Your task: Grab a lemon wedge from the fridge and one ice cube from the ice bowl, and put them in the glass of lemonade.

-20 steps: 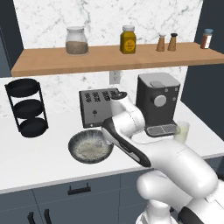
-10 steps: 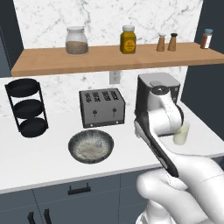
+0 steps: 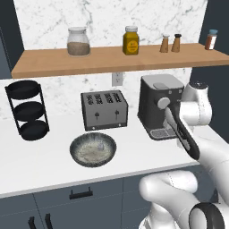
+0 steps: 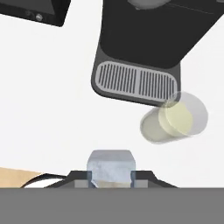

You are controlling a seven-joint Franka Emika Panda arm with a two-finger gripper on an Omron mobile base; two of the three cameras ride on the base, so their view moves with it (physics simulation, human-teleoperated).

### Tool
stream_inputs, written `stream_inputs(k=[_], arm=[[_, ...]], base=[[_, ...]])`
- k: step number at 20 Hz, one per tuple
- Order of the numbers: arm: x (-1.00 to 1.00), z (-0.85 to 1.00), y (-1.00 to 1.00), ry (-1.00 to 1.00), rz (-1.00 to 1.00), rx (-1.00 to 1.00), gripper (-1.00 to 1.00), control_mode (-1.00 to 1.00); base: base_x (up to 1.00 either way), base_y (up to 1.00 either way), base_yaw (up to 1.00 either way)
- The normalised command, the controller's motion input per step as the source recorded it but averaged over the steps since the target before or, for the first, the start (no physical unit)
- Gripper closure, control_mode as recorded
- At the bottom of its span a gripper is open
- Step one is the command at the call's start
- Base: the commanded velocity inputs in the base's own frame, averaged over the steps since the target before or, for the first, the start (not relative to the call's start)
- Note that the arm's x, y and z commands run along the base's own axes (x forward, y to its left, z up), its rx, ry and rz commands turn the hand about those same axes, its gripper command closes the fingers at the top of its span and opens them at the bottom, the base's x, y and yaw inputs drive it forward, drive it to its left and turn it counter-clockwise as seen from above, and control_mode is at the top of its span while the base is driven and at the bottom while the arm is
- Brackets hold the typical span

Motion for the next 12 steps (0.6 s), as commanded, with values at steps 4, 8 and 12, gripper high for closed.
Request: stream_inputs(k=[4, 8, 12], arm=[[0.59, -0.11, -0.76, 0.1, 0.0, 0.1, 1.0, -1.0], [0.17, -0.2, -0.36, 0.02, 0.0, 0.01, 1.0, -1.0], [0.0, -0.06, -0.25, 0.0, 0.0, 0.0, 1.0, -1.0]], base=[[0.0, 0.0, 0.0], [0.0, 0.0, 0.0], [0.0, 0.0, 0.0]])
